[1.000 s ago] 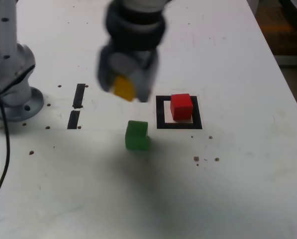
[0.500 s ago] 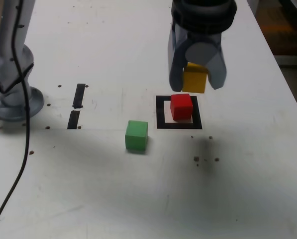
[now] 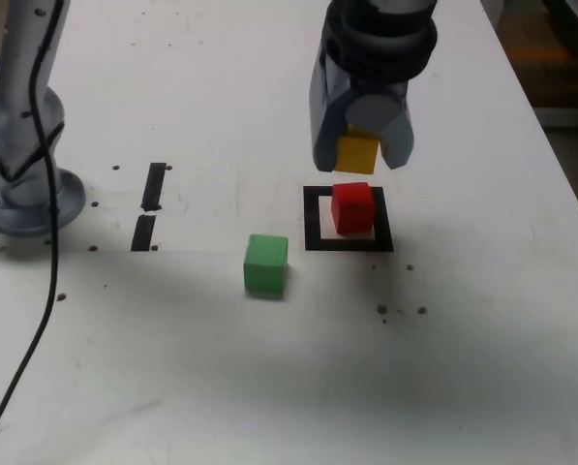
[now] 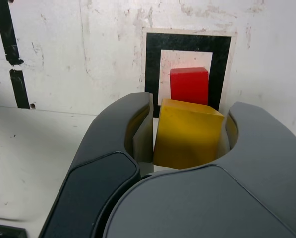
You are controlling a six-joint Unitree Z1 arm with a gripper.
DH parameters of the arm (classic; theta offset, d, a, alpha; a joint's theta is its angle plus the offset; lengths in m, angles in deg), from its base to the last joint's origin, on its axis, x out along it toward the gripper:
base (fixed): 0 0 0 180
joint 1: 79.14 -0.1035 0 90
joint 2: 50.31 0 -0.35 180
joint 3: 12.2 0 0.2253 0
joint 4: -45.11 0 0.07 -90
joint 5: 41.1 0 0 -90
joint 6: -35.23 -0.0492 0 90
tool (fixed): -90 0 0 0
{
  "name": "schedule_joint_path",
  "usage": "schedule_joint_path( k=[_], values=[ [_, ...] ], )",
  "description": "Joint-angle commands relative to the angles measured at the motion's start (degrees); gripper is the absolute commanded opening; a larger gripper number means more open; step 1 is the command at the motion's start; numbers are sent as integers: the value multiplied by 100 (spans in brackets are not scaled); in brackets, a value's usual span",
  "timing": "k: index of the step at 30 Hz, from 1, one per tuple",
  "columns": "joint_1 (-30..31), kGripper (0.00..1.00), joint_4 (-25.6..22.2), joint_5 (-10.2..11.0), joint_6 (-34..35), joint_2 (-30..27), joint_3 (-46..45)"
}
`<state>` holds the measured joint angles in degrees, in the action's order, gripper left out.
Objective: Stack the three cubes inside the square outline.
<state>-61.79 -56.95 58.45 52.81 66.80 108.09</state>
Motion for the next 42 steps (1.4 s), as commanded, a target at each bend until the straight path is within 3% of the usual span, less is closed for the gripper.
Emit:
schedule_joint_path(
  k=[1, 10, 27, 36, 39, 42],
  values=[
    [-13, 24, 129, 23, 37, -50, -116],
    [-22, 24, 796, 30, 188, -7, -614],
    [-111, 24, 1307, 73, 287, 116, -1103],
    [-135, 25, 1346, 138, 306, 124, -1154],
    [-135, 31, 1346, 154, 315, 117, -1162],
    [-135, 50, 1361, 131, 316, 102, -1212]
  ],
)
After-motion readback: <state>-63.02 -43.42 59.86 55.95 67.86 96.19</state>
